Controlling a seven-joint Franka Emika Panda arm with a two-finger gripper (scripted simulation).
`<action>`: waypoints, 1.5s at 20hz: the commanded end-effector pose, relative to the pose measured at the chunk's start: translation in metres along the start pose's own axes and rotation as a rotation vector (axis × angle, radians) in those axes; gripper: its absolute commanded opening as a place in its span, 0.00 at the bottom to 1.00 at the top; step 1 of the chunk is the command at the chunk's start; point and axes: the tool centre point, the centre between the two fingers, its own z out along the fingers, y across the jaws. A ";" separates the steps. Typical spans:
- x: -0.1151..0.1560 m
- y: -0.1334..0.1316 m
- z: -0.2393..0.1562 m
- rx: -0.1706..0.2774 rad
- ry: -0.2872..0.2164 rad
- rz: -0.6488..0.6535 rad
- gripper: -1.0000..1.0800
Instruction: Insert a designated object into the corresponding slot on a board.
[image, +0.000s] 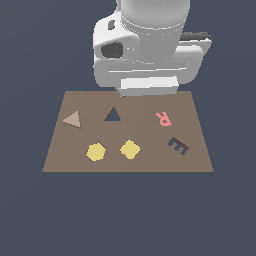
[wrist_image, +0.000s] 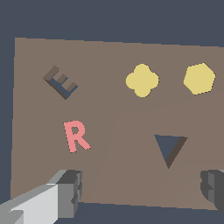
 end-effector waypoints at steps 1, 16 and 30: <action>0.000 0.000 0.000 0.000 0.000 0.000 0.96; -0.013 0.018 0.011 -0.002 0.002 -0.121 0.96; -0.036 0.074 0.041 -0.008 0.006 -0.438 0.96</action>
